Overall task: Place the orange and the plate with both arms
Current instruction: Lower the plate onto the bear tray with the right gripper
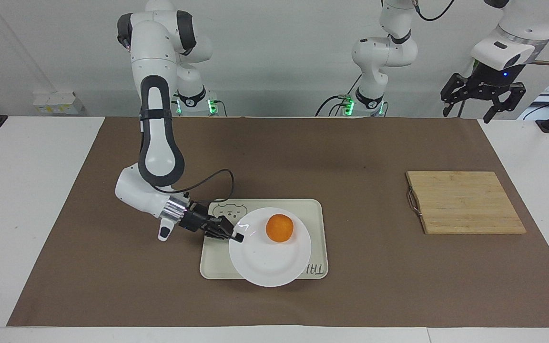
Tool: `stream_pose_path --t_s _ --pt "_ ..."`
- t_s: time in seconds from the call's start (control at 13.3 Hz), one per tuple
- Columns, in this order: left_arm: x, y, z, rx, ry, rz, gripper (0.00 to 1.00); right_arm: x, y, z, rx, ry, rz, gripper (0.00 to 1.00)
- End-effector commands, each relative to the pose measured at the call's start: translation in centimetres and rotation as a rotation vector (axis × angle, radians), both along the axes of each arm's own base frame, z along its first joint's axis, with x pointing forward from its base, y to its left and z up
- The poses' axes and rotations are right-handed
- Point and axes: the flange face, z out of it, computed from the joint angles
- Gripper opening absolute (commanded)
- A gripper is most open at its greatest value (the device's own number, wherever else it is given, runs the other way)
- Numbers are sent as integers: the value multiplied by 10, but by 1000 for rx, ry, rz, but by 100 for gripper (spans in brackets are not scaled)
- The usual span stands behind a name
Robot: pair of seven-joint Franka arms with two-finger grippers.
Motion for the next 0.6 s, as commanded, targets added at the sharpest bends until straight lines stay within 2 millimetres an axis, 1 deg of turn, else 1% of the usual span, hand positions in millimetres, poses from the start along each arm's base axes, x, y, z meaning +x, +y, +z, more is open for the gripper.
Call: stream_pose_path --t_s 0.0,0.23,0.3,0.53 --pt "-2 3 6 8 4 -2 100 -6 11 -13 -2 -22 38 0" --pt "-1 3 5 10 6 -1 100 -17 12 -21 -8 -21 69 0" --pt "-1 2 5 10 6 -3 100 -22 10 -26 -21 -18 81 0" --pt "-1 3 5 10 6 -1 100 -37 -1 -32 -19 -23 127 0"
